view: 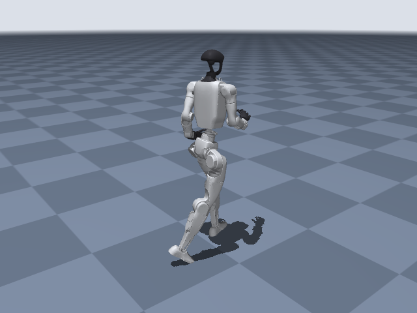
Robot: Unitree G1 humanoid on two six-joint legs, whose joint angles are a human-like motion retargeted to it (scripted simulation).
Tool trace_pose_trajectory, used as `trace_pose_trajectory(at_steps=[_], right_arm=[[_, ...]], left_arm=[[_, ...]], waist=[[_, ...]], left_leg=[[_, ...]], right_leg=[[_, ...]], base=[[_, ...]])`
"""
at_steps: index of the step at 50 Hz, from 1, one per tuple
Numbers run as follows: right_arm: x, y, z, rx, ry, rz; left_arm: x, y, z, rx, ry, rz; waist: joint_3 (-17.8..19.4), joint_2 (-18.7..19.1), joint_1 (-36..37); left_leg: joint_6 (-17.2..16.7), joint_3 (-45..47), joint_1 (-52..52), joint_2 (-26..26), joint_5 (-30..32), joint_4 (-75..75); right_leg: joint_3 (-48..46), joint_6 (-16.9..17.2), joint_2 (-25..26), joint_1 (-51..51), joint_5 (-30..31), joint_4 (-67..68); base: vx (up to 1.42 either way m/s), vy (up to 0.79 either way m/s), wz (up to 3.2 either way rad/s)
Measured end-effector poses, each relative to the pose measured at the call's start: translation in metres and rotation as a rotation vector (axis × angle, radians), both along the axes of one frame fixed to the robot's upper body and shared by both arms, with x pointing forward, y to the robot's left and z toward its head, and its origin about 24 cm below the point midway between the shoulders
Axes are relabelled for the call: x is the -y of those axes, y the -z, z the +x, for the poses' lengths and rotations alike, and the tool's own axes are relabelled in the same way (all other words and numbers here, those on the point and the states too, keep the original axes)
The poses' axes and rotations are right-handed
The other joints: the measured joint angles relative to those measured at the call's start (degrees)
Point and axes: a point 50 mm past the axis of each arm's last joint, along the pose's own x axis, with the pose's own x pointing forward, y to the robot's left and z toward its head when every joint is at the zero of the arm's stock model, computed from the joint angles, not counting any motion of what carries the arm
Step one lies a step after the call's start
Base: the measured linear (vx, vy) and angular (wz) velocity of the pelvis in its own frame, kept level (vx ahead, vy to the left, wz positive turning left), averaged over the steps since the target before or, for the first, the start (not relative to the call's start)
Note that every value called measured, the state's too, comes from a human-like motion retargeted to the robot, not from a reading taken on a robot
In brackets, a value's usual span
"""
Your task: Walk run
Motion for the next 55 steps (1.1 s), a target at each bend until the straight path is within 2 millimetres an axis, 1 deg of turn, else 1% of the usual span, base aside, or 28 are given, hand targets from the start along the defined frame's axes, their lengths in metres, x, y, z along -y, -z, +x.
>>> trace_pose_trajectory(at_steps=[2,5,7,8,10,12,15,17,19,20,22,23,25,27,30,32,33,35,37,40,42,43,45,47,48,51,53,55], right_arm=[[0.005,-0.003,-0.005,0.005,0.033,0.078],[0.028,0.021,-0.021,-0.086,0.119,0.132],[0.052,0.058,-0.041,-0.223,0.226,0.052],[0.060,0.082,-0.060,-0.314,0.293,0.009],[0.067,0.124,-0.105,-0.509,0.375,-0.054],[0.075,0.143,-0.141,-0.658,0.386,-0.033],[0.105,0.134,-0.160,-0.615,0.491,0.054],[0.134,0.116,-0.163,-0.458,0.604,0.071],[0.150,0.100,-0.163,-0.301,0.694,0.066],[0.153,0.095,-0.160,-0.230,0.723,0.056],[0.141,0.093,-0.140,-0.180,0.667,0.046],[0.130,0.095,-0.127,-0.182,0.633,0.066],[0.105,0.094,-0.101,-0.193,0.552,0.175],[0.083,0.087,-0.075,-0.186,0.491,0.299],[0.053,0.070,-0.041,-0.168,0.375,0.356],[0.039,0.065,-0.031,-0.224,0.290,0.305],[0.027,0.062,-0.030,-0.245,0.228,0.275],[0.007,0.053,-0.030,-0.248,0.129,0.228],[0.000,0.037,-0.029,-0.178,0.095,0.199],[0.008,0.030,-0.030,-0.061,0.138,0.104],[0.023,0.052,-0.038,-0.076,0.240,0.004],[0.033,0.070,-0.046,-0.123,0.292,-0.049],[0.052,0.121,-0.087,-0.353,0.361,-0.190],[0.063,0.163,-0.142,-0.706,0.409,-0.227],[0.071,0.172,-0.161,-0.873,0.437,-0.142],[0.108,0.173,-0.184,-1.001,0.755,0.272],[0.144,0.160,-0.197,-0.865,1.010,0.405],[0.174,0.144,-0.204,-0.693,1.154,0.393]], left_arm=[[-0.005,-0.008,0.012,0.099,-0.050,0.005],[-0.011,-0.032,0.049,0.252,0.060,0.133],[-0.009,-0.049,0.075,0.327,0.165,0.222],[-0.005,-0.053,0.084,0.348,0.195,0.243],[0.001,-0.057,0.096,0.371,0.233,0.239],[0.024,-0.061,0.106,0.411,0.255,0.160],[0.028,-0.093,0.123,0.564,0.314,0.210],[0.022,-0.112,0.126,0.614,0.372,0.305],[0.021,-0.123,0.128,0.630,0.394,0.371],[0.022,-0.128,0.128,0.638,0.398,0.393],[0.015,-0.128,0.125,0.614,0.356,0.394],[0.015,-0.120,0.122,0.577,0.338,0.374],[0.016,-0.093,0.109,0.450,0.330,0.348],[0.010,-0.058,0.084,0.278,0.325,0.363],[0.013,-0.028,0.042,0.123,0.350,0.344],[0.009,-0.029,0.035,0.158,0.275,0.286],[0.008,-0.033,0.034,0.194,0.226,0.270],[0.001,-0.043,0.036,0.269,0.145,0.288],[-0.010,-0.058,0.051,0.365,0.087,0.389],[-0.034,-0.072,0.078,0.436,0.048,0.624],[-0.033,-0.071,0.098,0.449,0.112,0.680],[-0.025,-0.071,0.107,0.478,0.168,0.668],[-0.011,-0.072,0.119,0.510,0.236,0.642],[-0.010,-0.080,0.128,0.535,0.274,0.683],[-0.005,-0.086,0.133,0.560,0.296,0.696],[-0.003,-0.108,0.139,0.646,0.316,0.745],[0.003,-0.114,0.136,0.673,0.319,0.716],[0.010,-0.116,0.133,0.673,0.304,0.642]], waist=[[0.7,-0.2,3.7],[1.9,2.9,5.0],[2.3,4.4,2.6],[2.8,5.1,1.4],[2.4,8.2,-2.1],[-0.5,6.6,-10.4],[-2.0,8.5,-24.1],[-0.9,10.4,-29.6],[-0.3,10.5,-33.7],[-0.3,9.9,-35.0],[-0.5,7.5,-35.5],[-0.8,5.2,-35.2],[-1.1,1.5,-32.4],[-1.9,0.2,-26.4],[-1.4,-0.4,-13.9],[-2.8,1.6,-8.9],[-3.0,0.4,-5.8],[-2.3,-2.0,0.9],[-0.2,-3.2,6.3],[1.5,-3.0,8.2],[2.1,0.5,6.8],[1.8,1.4,4.1],[2.5,2.5,1.1],[0.1,5.3,-4.8],[-2.4,4.9,-8.9],[-3.5,5.2,-20.1],[-3.4,7.1,-25.2],[-3.1,8.3,-28.9]], left_leg=[[-1.2,-4.0,-1.6,-0.6,-0.3,-12.0],[2.9,-13.1,-3.9,0.0,10.3,-12.4],[10.6,-14.9,-6.2,-0.1,-4.3,5.9],[8.9,-16.5,-5.0,2.6,-9.6,11.4],[8.9,-20.2,3.3,1.6,-17.5,13.0],[7.5,-14.6,10.8,-0.4,-18.1,7.9],[3.3,-17.0,23.8,-6.7,-2.8,-6.7],[-1.6,-18.4,31.4,-6.6,14.5,-12.1],[-5.4,-15.0,37.6,-5.8,29.4,-15.5],[-6.2,-11.7,40.5,-5.5,33.8,-16.1],[-7.5,-10.6,42.3,-8.6,35.2,-11.6],[-7.8,-8.8,42.6,-10.4,33.9,-7.5],[-5.5,-1.4,41.1,-10.2,28.8,5.5],[0.1,1.5,35.0,-10.8,22.1,18.0],[0.8,-1.4,18.8,-4.5,8.6,34.5],[0.8,-5.7,8.5,-1.0,1.8,31.3],[1.8,-5.0,5.0,-1.0,0.0,26.2],[2.4,-5.4,-0.3,-1.0,-0.7,12.3],[0.3,-8.2,-1.4,-1.3,0.5,-4.7],[-1.8,-13.8,-4.3,-0.5,2.4,-16.1],[1.9,-18.7,-4.9,0.0,8.8,-9.3],[5.1,-21.2,-5.9,-0.5,2.0,0.5],[4.2,-21.5,-4.5,2.6,-8.9,13.3],[4.2,-20.4,4.9,2.4,-15.8,12.2],[3.8,-18.9,7.3,0.1,-16.5,9.7],[1.3,-19.6,20.8,-6.2,-6.5,-4.5],[-2.7,-21.8,29.4,-6.8,6.9,-10.6],[-6.8,-17.5,35.8,-5.2,24.1,-14.2]], right_leg=[[-9.5,2.8,-1.3,5.4,10.2,-1.1],[-6.0,-2.3,4.2,5.9,15.4,11.1],[-11.1,-6.1,3.4,0.2,10.3,29.6],[-9.6,-6.0,3.3,-3.5,6.5,39.2],[-9.4,-7.4,3.2,-11.9,-2.5,53.7],[-6.1,-6.0,-1.2,-26.4,-10.8,60.8],[-7.2,-5.1,-7.1,-39.8,-17.0,50.1],[-13.3,-8.1,-11.9,-41.9,-18.7,34.4],[-12.3,-8.5,-10.9,-42.1,-20.9,17.1],[-10.0,-8.4,-10.1,-42.0,-22.6,10.2],[-2.0,-8.0,-9.0,-43.6,-22.9,6.2],[2.0,-7.6,-9.3,-43.2,-20.3,6.5],[3.5,-12.3,-9.3,-40.2,-20.1,12.6],[6.4,-9.0,-11.3,-37.4,-31.8,23.6],[4.8,-6.9,-10.1,-23.7,-38.3,20.7],[0.7,-5.4,-4.8,-14.4,-33.6,11.2],[1.4,-4.1,-3.0,-10.3,-29.3,7.7],[3.7,-0.1,-1.0,-3.3,-16.1,2.6],[-2.2,4.1,-1.1,3.1,0.8,-1.2],[-6.8,2.8,1.3,7.9,11.6,2.6],[-8.2,-1.8,6.1,6.9,9.6,14.7],[-10.6,-3.3,6.8,4.1,7.9,22.4],[-9.4,-4.5,4.0,-3.2,1.5,41.7],[-9.5,-5.3,1.0,-15.9,-6.4,55.4],[-7.1,-3.6,-1.3,-24.8,-10.1,59.1],[-4.3,-0.5,-3.7,-40.0,-16.0,52.6],[-9.2,-1.3,-7.8,-43.4,-18.6,40.8],[-14.1,-4.1,-11.1,-44.0,-20.5,27.3]], base=[[1.29,-0.27,-0.48],[1.93,-0.20,0.52],[2.82,-0.27,1.14],[2.70,-0.34,0.50],[2.41,-0.28,-0.02],[2.88,-0.28,0.57],[1.87,-0.20,1.36],[2.33,-0.44,1.11],[1.82,-0.40,0.55],[1.54,-0.38,-0.20],[2.05,-0.53,-0.64],[2.47,-0.59,-0.68],[2.15,-0.35,-0.79],[2.52,-0.21,-0.37],[2.49,0.02,-0.36],[2.04,0.00,0.10],[1.79,-0.21,-0.34],[2.00,-0.35,-0.98],[2.47,-0.40,-0.88],[1.94,-0.38,0.17],[2.18,-0.30,0.94],[2.76,-0.28,1.17],[2.69,-0.28,0.35],[2.50,-0.19,-0.10],[2.07,-0.12,0.46],[1.70,-0.26,1.08],[2.09,-0.46,0.95],[2.15,-0.50,0.32]])
